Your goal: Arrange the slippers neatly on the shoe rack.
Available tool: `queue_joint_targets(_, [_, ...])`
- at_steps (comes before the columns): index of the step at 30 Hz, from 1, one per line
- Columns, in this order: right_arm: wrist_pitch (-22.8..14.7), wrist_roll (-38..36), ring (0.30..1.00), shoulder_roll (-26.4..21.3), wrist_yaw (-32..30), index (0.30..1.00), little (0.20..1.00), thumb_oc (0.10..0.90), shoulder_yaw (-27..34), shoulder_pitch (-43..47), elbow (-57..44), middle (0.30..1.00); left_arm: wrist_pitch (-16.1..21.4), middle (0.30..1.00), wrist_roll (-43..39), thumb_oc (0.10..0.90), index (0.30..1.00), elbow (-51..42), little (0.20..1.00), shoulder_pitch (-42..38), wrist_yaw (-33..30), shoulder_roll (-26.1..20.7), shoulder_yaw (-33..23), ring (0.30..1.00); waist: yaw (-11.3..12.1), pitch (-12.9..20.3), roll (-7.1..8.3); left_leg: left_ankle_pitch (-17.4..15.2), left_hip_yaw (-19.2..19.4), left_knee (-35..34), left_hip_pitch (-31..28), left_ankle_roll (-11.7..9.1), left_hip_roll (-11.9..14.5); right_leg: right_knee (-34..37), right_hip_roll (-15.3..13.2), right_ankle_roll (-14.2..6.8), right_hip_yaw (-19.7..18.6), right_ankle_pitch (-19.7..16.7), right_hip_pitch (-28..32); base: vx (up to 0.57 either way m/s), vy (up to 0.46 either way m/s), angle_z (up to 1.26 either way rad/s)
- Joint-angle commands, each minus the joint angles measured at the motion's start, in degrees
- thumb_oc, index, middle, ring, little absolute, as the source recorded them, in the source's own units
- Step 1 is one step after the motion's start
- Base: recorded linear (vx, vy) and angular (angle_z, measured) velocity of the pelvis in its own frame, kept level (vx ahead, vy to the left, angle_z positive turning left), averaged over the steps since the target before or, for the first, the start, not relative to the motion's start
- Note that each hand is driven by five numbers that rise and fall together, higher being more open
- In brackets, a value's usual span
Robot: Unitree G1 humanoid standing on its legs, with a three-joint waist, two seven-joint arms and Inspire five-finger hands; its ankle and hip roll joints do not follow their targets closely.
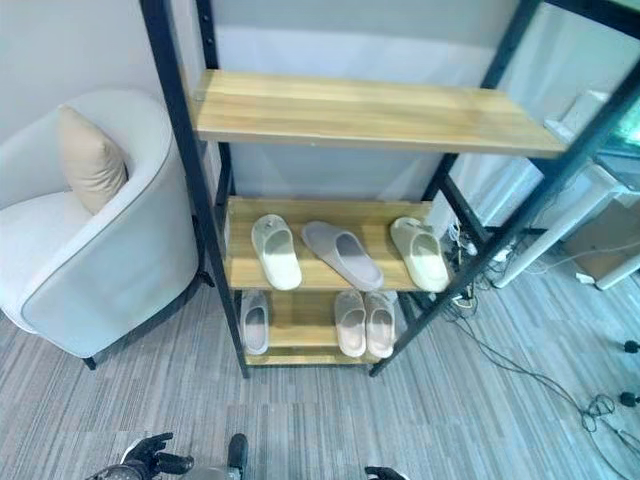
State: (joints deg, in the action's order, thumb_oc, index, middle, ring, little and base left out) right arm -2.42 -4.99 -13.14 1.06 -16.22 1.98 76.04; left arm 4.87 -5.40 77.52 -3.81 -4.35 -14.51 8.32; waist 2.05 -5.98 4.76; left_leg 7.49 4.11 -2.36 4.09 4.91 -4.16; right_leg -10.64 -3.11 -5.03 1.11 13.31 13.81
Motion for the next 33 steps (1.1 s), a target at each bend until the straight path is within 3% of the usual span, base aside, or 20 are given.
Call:
queue_joint_targets(1, [-0.56,0.63,0.9,-3.21,-0.43,0.9,0.9,0.8,1.09,-0.25,-3.31,0.9,0.43,0.9,1.68,0.8,0.9,-0.96,0.9,-0.2,-0.69,-0.37,1.79,0.9,-0.03,-0.49,-1.77,-7.71,0.71,9.36,2.76,-3.87,3.42,-10.26,1.04,-5.2,-0.15,-12.04,-11.11,0.02,0.121,-0.15])
queue_joint_targets(3, [-0.74,-0.54,0.9,-3.17,-0.91,0.9,0.9,0.8,2.43,0.21,-4.73,0.9,0.68,0.9,1.75,0.8,0.9,-1.6,0.9,-0.95,-1.29,-0.48,2.32,0.9,-0.82,-1.37,-3.03,-8.91,1.1,8.92,0.47,-3.11,3.72,-16.86,-1.24,-6.32,3.08,-14.2,-15.11,0.08,0.14,-0.09])
queue_joint_targets(5, [-1.23,-1.89,0.9,-3.36,-1.56,0.9,0.9,0.8,3.94,0.18,-5.53,0.9,0.76,0.9,1.87,0.8,0.9,-2.03,0.9,-1.53,-1.61,-0.54,2.76,0.9,-1.87,-1.58,-3.82,-10.19,1.28,8.02,-2.14,-2.89,3.66,-16.22,-4.06,-5.17,7.0,-13.86,-16.76,0.17,0.104,-0.1])
queue_joint_targets(7, [-1.5,-2.58,0.9,-3.6,-2.04,0.9,0.9,0.8,4.51,0.17,-5.74,0.9,0.86,0.9,1.68,0.8,0.9,-2.31,0.9,-1.82,-1.65,-0.53,2.93,0.9,-2.48,-1.7,-4.08,-10.69,0.9,7.79,-3.04,-2.96,3.49,-13.91,-4.58,-4.3,7.89,-12.76,-17.0,0.14,0.013,-0.07])
queue_joint_targets(9, [-1.61,-3.05,0.9,-4.15,-3.05,0.9,0.9,0.8,5.53,0.21,-5.88,0.9,1.04,0.9,1.72,0.8,0.9,-2.19,0.9,-2.33,-1.79,-0.53,2.99,0.9,-3.87,-1.88,-4.27,-12.09,0.0,8.09,-4.38,-3.33,3.36,-7.52,-4.7,-3.2,6.88,-10.81,-18.21,0.17,-0.057,0.12])
queue_joint_targets(13, [-1.43,-3.0,0.9,-4.88,-3.79,0.9,0.9,0.8,6.14,0.1,-5.62,0.9,1.28,0.9,2.46,0.8,0.9,-1.24,0.9,-2.32,-1.77,-0.52,3.47,0.9,-5.6,-2.02,-4.05,-13.58,-1.5,8.22,-6.44,-4.2,3.35,-1.38,-5.02,-3.84,1.09,-12.56,-20.0,0.15,-0.107,0.19])
queue_joint_targets(14, [0.92,-4.48,0.9,-5.13,-5.36,0.9,0.9,0.8,5.73,7.69,-3.56,0.9,0.87,0.9,2.9,0.8,0.9,0.22,0.9,-2.82,-1.6,-0.77,5.35,0.9,-5.0,-1.42,-3.68,-14.15,-2.46,8.37,-7.1,-4.41,3.13,0.19,-4.89,-3.96,0.14,-12.6,-19.02,0.17,-0.117,0.17])
queue_joint_targets(16, [-1.59,-5.44,0.9,-5.87,-3.49,0.9,0.9,0.8,6.86,0.51,-7.22,0.9,1.3,0.9,2.78,0.8,0.9,-0.33,0.9,-1.77,-1.69,-0.8,3.55,0.9,-5.52,-1.0,-3.54,-14.65,-2.99,8.76,-7.59,-4.57,2.9,0.6,-4.28,-3.98,-1.67,-12.63,-18.47,0.16,-0.149,0.44])
queue_joint_targets(18, [-2.42,-5.43,0.9,-6.11,-5.47,0.9,0.9,0.8,6.9,2.31,-8.24,0.9,1.54,0.9,3.47,0.8,0.9,-0.31,0.9,-0.64,-1.74,-0.63,3.6,0.9,-4.62,0.07,-3.23,-14.75,-3.21,8.73,-7.85,-5.0,2.91,3.26,-3.73,-3.46,-1.62,-12.13,-15.95,0.09,-0.141,0.32])
queue_joint_targets(23, [-5.86,-12.99,0.9,-9.78,-0.87,0.9,0.9,0.8,10.21,-4.06,-20.47,0.9,2.22,0.9,3.63,0.8,0.9,-0.8,0.9,1.86,-1.01,-0.67,1.71,0.9,-5.36,0.74,-3.06,-13.08,-3.06,6.15,-8.36,-6.14,4.39,7.16,-2.33,-2.57,-1.42,-12.04,-13.33,0.0,-0.128,-0.06])
queue_joint_targets(33, [-7.65,-13.32,0.9,-7.58,0.16,0.9,0.9,0.8,5.29,-3.57,-28.73,0.9,2.04,0.9,4.56,0.8,0.9,-0.57,0.9,1.99,-1.41,1.61,3.43,0.9,-4.98,1.77,-3.82,-11.17,-4.0,1.38,-10.33,-6.73,5.39,11.32,-1.8,-1.74,0.41,-11.68,-9.82,0.0,-0.04,0.0])
